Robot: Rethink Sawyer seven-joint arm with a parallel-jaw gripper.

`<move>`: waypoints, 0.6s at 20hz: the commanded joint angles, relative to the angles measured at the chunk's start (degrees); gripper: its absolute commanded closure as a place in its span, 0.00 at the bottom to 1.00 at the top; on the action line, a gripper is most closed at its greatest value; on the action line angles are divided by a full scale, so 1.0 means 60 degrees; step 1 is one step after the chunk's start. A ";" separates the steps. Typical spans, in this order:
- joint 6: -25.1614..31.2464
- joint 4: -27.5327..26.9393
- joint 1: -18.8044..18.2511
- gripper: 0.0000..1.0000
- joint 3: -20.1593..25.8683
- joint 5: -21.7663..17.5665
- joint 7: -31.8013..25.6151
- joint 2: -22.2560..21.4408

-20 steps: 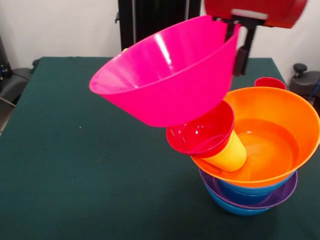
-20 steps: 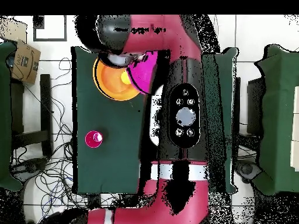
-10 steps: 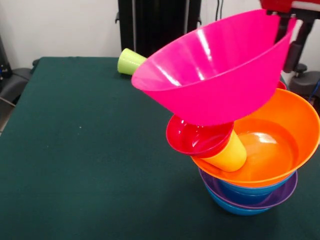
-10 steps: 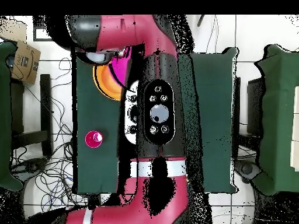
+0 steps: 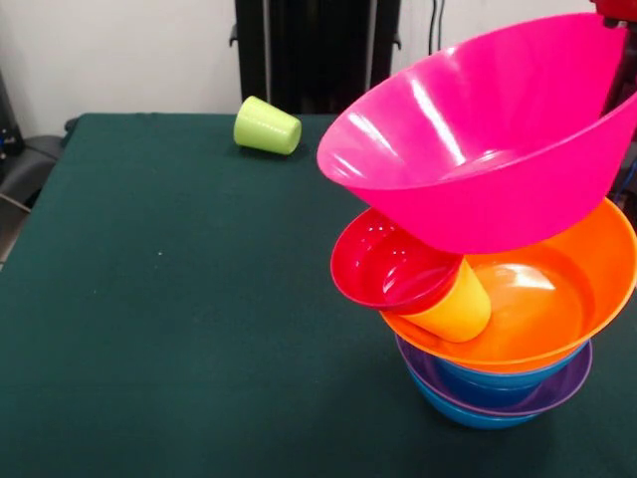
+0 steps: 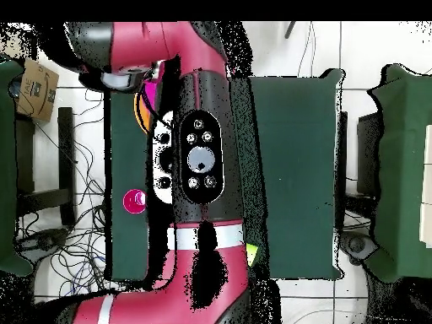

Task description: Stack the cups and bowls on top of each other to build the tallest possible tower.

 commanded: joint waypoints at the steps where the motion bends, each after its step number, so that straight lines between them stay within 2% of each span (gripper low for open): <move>1: 0.0904 -0.0201 0.0338 1.00 0.0037 -0.0042 0.1597 0.0488; 8: 0.0612 0.0081 0.0605 1.00 -0.0202 0.0050 0.1925 0.0539; 12: 0.0295 0.0629 0.0772 1.00 -0.0377 0.0189 0.2034 0.0398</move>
